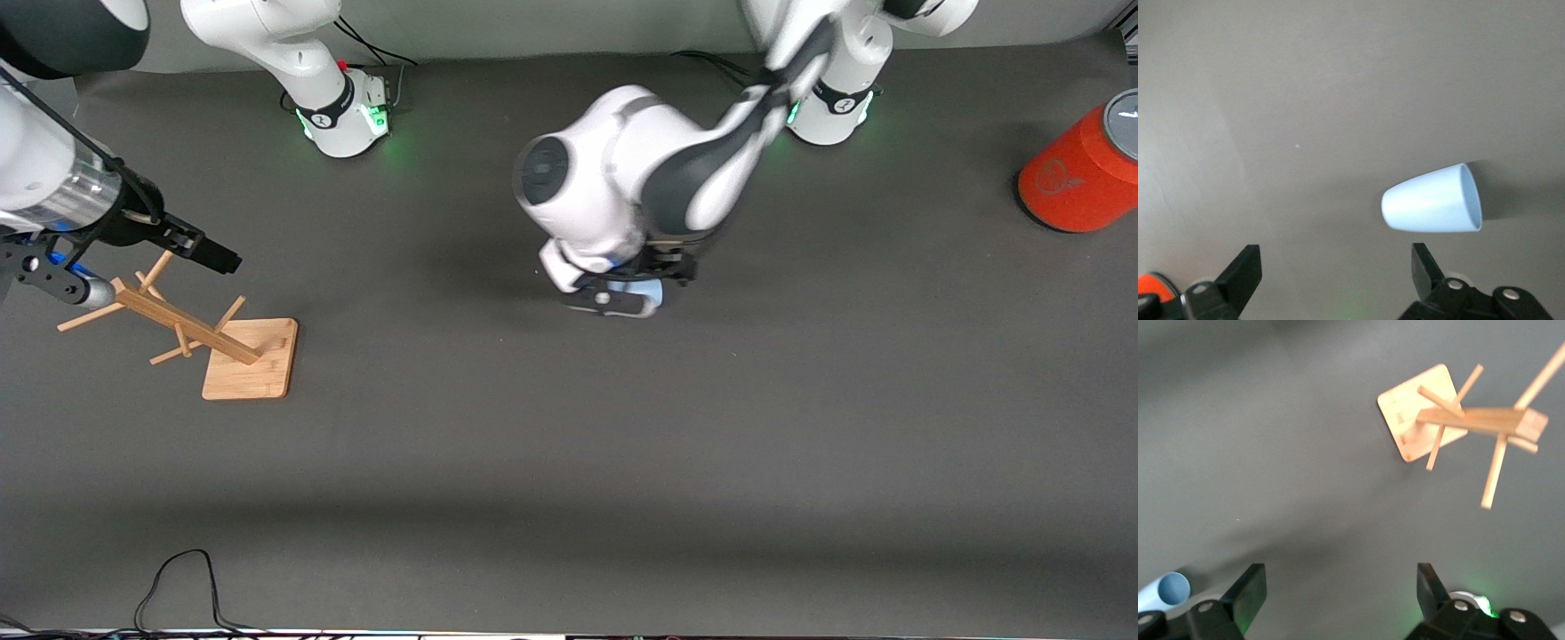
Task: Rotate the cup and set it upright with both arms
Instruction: 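Grasp the cup rim with the left gripper while the right gripper retracts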
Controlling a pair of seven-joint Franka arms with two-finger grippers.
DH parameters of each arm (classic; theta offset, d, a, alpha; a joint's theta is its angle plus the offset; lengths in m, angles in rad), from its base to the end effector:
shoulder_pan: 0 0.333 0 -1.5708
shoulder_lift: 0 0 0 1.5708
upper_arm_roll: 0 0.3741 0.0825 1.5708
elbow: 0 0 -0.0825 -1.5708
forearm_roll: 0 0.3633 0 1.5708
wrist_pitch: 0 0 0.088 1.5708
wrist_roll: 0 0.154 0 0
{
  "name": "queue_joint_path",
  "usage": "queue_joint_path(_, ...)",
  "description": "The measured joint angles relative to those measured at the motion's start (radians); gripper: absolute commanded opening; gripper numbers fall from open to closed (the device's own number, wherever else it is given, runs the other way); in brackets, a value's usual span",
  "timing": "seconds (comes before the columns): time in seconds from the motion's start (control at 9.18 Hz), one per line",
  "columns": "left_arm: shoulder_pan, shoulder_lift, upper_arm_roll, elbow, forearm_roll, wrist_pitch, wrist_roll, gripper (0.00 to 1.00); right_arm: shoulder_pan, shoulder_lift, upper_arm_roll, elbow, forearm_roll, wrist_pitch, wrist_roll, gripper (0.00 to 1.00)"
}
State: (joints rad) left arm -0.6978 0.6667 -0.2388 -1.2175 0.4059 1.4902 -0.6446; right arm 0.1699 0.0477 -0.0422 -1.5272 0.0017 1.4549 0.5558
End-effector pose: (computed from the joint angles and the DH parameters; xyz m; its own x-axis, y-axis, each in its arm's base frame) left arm 0.4926 -0.4921 0.3787 0.9497 -0.2758 -0.1486 -0.3130 -0.8565 -0.4105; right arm 0.5283 0.0687 0.6203 0.9037 -0.4159 -0.1015 -0.4113 -0.9093 0.0634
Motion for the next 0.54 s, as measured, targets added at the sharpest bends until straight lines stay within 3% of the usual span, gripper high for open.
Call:
queue_joint_path(0.22, -0.091, 0.101, 0.003, 0.059, 0.080, 0.001, -0.008, 1.00, -0.084, -0.038, 0.065, -0.055, -0.022, 0.056, -0.160, 1.00)
queue_joint_path(0.54, -0.124, 0.241, 0.008, 0.124, 0.131, 0.061, -0.011, 0.96, -0.126, -0.053, 0.075, -0.087, -0.035, 0.129, -0.377, 1.00)
